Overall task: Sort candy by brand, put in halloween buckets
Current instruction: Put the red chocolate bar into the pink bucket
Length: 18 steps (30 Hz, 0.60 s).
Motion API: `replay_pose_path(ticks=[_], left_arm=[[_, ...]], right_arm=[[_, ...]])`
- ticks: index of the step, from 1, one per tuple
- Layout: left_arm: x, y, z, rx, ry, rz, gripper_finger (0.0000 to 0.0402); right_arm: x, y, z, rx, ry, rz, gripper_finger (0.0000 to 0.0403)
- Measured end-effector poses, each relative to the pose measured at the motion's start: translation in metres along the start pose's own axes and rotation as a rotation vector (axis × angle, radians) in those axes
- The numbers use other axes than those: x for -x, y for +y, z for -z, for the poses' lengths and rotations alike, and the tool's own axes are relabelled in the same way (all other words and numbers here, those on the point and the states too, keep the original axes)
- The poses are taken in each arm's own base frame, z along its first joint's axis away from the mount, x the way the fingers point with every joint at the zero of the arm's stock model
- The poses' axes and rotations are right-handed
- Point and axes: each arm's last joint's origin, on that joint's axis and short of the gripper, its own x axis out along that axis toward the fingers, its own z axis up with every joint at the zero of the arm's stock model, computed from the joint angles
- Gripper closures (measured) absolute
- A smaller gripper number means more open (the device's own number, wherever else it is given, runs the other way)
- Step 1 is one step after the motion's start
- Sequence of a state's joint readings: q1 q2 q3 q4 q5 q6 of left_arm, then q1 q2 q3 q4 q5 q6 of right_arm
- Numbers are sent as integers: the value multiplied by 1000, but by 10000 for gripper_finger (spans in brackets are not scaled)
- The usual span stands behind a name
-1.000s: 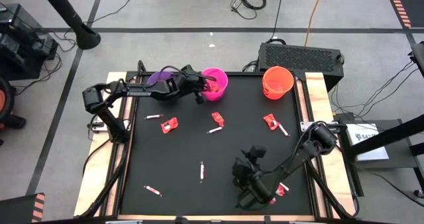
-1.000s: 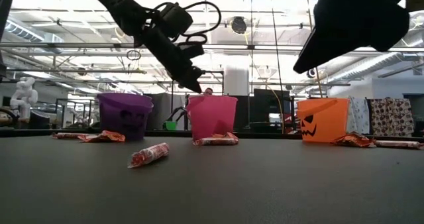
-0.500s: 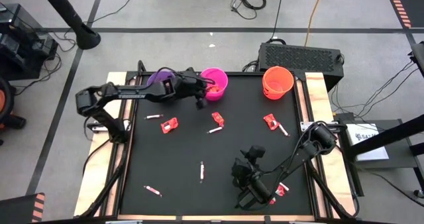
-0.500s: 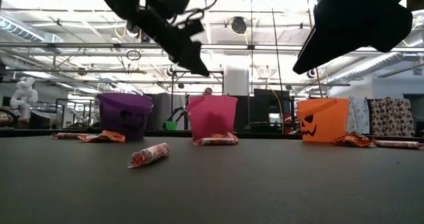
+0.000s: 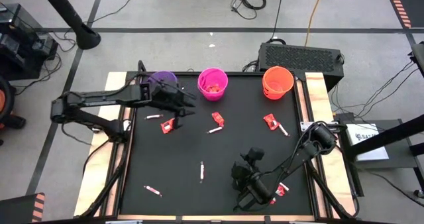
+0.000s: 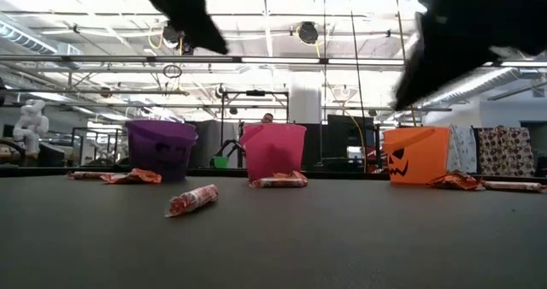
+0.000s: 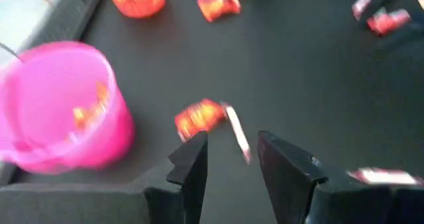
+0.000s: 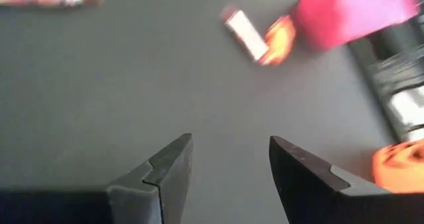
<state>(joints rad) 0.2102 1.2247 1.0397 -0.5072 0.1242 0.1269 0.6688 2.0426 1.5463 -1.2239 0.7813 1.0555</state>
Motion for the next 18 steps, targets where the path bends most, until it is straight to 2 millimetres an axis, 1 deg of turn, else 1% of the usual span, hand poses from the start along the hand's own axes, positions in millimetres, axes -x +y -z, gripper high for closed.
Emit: replay_pose_path(ticks=[2, 4, 7, 10, 12, 14, 16, 18], left_arm=[[8, -8, 7, 13, 43, 25, 263], [11, -18, 17, 24, 73, 52, 263], [9, -32, 37, 45, 97, 90, 263], [2, -47, 58, 61, 52, 131, 263], [-8, -59, 72, 68, -16, 173, 263], [-17, -71, 84, 67, -106, 232, 263], [-24, -83, 95, 51, -196, 292, 263], [-30, -95, 101, 31, -305, 347, 263]], right_arm=[[-1, 2, 3, 45, 144, -83, 211], [0, 4, 7, 57, 305, -180, 211], [5, 8, 14, 43, 507, -301, 211], [14, 13, 23, 42, 652, -391, 211], [21, 16, 29, 39, 713, -422, 211], [26, 18, 34, 28, 738, -428, 211], [32, 21, 39, 16, 738, -420, 211], [36, 22, 43, 10, 737, -415, 211]])
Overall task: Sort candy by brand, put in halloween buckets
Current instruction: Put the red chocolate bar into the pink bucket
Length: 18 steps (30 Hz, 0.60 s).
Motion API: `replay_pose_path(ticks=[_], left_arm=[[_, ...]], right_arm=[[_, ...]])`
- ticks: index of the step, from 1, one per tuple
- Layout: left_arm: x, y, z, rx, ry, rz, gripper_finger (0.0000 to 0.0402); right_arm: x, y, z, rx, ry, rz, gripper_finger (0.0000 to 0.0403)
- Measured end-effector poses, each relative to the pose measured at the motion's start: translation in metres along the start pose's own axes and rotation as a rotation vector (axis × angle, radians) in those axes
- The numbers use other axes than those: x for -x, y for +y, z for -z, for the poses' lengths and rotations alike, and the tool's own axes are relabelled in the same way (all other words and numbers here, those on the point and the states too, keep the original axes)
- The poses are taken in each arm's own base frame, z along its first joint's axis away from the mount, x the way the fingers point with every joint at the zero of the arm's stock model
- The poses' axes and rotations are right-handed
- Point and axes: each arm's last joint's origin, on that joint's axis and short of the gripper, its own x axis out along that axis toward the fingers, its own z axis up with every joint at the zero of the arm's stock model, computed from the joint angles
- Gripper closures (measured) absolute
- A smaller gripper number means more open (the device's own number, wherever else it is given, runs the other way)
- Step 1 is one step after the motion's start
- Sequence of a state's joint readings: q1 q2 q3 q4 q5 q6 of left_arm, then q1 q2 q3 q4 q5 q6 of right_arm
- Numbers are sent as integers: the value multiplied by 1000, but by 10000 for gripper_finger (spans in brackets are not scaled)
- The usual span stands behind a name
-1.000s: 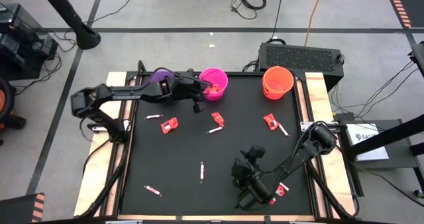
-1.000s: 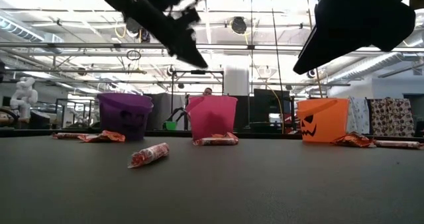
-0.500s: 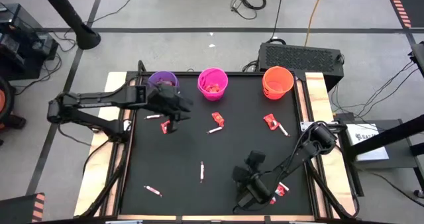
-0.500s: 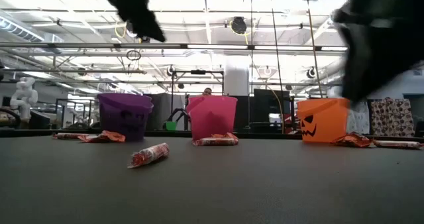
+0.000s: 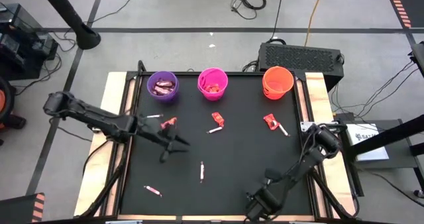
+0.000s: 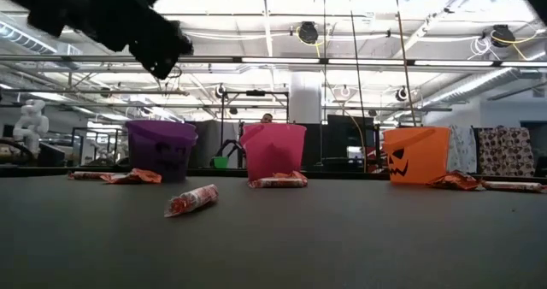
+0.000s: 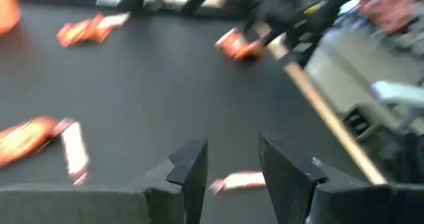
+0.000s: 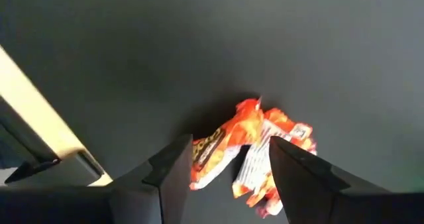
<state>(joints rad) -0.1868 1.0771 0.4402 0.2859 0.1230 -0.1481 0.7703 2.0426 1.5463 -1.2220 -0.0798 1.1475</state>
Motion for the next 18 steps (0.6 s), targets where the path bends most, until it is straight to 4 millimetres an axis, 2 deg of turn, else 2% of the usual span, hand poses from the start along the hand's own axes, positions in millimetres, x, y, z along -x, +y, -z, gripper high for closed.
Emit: replay_pose_path(ticks=[6, 18], left_arm=[[-9, -19, 15, -106, -192, 117, 263], [-31, -18, 30, -106, -165, 79, 263]], right_arm=[[-1, 4, 11, -64, 10, 9, 211], [-3, 10, 39, -75, 41, 45, 211]])
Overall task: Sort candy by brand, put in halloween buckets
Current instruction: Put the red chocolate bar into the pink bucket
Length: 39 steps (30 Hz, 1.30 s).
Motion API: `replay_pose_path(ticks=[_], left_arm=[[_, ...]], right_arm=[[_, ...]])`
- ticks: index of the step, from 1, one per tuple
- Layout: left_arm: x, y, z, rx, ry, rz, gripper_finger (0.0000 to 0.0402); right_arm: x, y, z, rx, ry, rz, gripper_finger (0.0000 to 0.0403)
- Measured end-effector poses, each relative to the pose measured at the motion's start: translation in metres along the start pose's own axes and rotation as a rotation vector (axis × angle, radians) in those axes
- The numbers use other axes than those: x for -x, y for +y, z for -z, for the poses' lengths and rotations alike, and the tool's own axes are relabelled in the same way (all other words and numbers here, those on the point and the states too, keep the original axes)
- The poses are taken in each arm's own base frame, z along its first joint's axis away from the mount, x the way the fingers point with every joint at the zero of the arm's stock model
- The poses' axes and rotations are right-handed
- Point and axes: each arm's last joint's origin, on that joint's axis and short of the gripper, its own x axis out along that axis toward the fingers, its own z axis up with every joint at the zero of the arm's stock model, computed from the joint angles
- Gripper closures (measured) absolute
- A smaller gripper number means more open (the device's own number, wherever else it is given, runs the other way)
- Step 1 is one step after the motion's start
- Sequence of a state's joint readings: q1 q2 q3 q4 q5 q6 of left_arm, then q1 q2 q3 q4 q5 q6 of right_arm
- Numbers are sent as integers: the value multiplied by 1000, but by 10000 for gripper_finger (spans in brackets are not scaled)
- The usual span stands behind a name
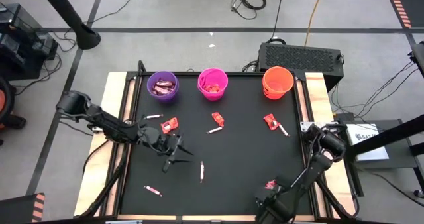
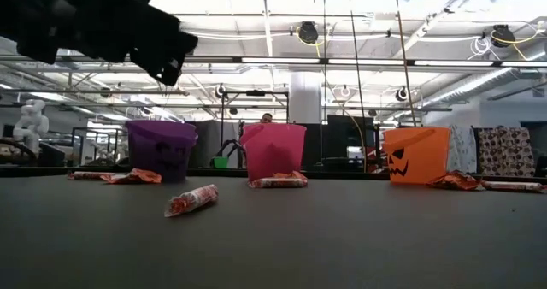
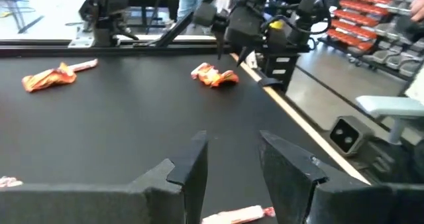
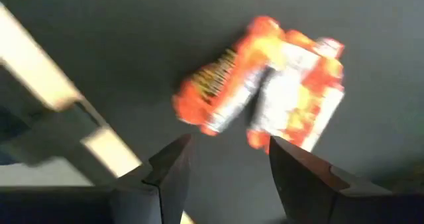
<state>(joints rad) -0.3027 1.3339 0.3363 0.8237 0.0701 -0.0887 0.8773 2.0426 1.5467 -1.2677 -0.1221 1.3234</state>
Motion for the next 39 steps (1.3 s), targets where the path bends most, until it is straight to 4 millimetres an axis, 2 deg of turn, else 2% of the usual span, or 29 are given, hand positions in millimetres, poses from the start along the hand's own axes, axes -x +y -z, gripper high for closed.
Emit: replay_pose_path(ticks=[3, 6, 10, 13, 22, 28, 33, 39], left_arm=[[-2, 1, 2, 0, 3, -13, 263], [-3, 1, 2, -1, -2, -14, 263], [-3, 1, 2, -26, -10, -14, 263], [-3, 1, 1, -28, -25, -15, 263], [-3, 1, -3, -62, -61, -16, 263], [-3, 1, -5, -81, -78, -16, 263], [-3, 1, -5, -80, -78, -16, 263], [-3, 1, -5, -81, -78, -16, 263]], right_arm=[[-2, -6, 7, 23, -9, 87, 211], [-14, -10, 12, 77, 10, 130, 211], [-37, -11, 16, 144, 53, 89, 211], [-46, -12, 15, 174, 56, 71, 211], [-49, -15, 14, 169, 48, 95, 211], [-48, -18, 5, 143, 39, 105, 214], [-48, -21, -2, 124, 37, 114, 260], [-47, -24, -5, 59, 117, 108, 371]])
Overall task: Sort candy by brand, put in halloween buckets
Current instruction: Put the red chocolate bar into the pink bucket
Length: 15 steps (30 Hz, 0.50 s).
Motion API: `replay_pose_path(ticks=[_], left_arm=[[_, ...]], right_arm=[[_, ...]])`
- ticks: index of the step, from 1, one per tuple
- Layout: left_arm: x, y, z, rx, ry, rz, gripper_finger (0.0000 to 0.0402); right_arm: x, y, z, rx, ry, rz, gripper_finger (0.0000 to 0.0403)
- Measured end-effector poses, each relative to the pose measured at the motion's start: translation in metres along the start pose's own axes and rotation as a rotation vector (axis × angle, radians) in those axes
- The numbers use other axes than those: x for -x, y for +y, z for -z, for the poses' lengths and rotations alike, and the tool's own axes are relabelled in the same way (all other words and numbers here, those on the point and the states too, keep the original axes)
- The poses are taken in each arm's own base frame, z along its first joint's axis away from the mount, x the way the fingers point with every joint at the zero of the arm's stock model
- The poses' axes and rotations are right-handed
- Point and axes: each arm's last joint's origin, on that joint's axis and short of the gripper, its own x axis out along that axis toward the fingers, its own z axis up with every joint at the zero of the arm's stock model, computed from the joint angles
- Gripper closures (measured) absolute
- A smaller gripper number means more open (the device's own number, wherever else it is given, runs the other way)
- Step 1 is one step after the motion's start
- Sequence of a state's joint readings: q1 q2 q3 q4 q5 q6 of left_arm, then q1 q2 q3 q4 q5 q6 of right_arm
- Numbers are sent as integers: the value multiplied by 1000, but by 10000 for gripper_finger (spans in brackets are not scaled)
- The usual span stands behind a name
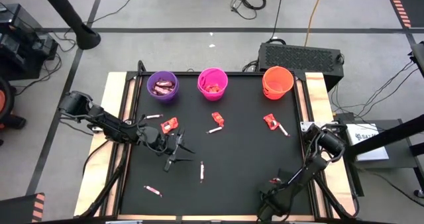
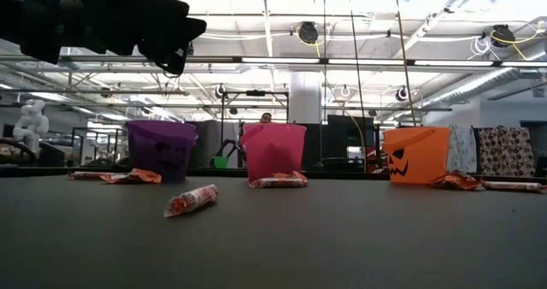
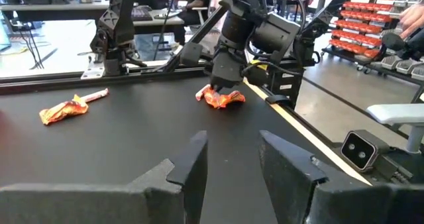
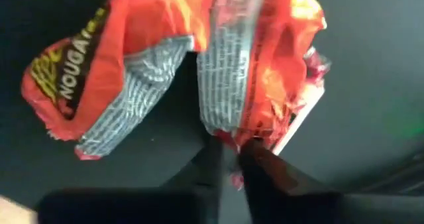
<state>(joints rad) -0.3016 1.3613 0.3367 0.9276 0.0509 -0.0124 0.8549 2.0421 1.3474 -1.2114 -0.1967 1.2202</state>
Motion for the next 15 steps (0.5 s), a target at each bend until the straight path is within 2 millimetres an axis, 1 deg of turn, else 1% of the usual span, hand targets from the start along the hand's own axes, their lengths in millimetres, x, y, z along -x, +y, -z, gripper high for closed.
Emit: replay_pose_path(ticks=[2, 7, 11, 15], left_arm=[[0, 0, -1, 0, -5, 0, 263], [0, -2, 0, 0, -5, 18, 263], [-4, -8, 5, -23, 3, 56, 263], [-18, -11, 7, -44, 18, 69, 263]], right_arm=[[3, -1, 2, 0, 16, -19, 394], [16, -6, 6, -19, -27, -56, 395], [28, -9, 10, -42, -146, -98, 400], [40, -10, 18, -36, -331, -135, 402]])
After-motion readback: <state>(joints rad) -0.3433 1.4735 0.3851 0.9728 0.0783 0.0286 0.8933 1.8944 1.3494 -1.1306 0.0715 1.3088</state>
